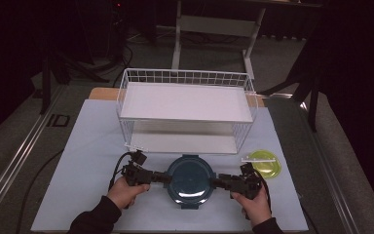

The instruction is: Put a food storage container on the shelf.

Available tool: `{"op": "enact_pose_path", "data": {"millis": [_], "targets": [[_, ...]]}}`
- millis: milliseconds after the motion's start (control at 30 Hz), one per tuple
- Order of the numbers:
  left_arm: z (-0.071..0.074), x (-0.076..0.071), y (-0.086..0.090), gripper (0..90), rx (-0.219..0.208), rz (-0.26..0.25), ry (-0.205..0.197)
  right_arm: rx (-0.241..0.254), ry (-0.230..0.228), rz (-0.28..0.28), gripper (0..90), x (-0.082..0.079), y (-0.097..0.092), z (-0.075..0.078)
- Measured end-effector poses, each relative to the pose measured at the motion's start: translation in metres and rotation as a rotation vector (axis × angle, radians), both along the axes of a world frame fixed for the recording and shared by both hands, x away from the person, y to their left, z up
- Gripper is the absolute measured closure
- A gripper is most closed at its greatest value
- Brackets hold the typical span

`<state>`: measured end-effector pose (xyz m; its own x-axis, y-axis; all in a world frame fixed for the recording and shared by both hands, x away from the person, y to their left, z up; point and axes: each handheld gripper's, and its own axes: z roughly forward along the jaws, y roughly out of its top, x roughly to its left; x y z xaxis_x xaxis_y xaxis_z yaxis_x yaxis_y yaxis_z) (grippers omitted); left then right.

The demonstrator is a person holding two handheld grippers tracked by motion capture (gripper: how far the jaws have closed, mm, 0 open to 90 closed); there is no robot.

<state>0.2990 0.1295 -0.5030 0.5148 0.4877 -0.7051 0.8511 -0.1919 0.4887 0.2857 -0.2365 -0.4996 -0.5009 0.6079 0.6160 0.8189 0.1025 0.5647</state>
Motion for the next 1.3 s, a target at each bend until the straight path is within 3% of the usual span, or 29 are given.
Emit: {"op": "enact_pose_path", "data": {"millis": [167, 200, 267, 467, 600, 833, 1167, 1300], "targets": [[-0.001, -0.001, 0.0, 55.7, -0.007, -0.001, -0.008, 0.02, 0.04, 0.02, 40.3, 0.002, 0.002, -0.004], [-0.001, -0.001, 0.001, 55.7, -0.011, -0.001, -0.005, 0.049, 0.082, 0.025, 45.9, 0.004, 0.001, -0.004], [-0.001, -0.001, 0.0, 55.7, -0.012, 0.005, -0.003, 0.077, 0.107, 0.036, 51.6, 0.004, 0.0, -0.006], [-0.003, -0.003, 0.002, 55.7, -0.018, 0.005, 0.01, 0.09, 0.136, 0.037, 53.5, 0.003, 0.0, -0.006], [-0.005, -0.005, 0.003, 56.0, -0.03, 0.042, 0.049, 0.093, 0.13, 0.046, 54.3, 0.001, 0.002, -0.004], [0.001, -0.014, 0.0, 56.4, -0.003, 0.08, 0.032, 0.102, 0.14, 0.029, 55.6, -0.004, 0.001, -0.003], [0.002, -0.018, 0.001, 56.9, -0.01, 0.076, 0.054, 0.074, 0.135, 0.024, 55.7, -0.009, 0.004, 0.003], [0.01, -0.018, 0.001, 56.9, -0.013, 0.074, 0.033, 0.073, 0.121, 0.023, 55.6, -0.009, 0.004, 0.008]]}}
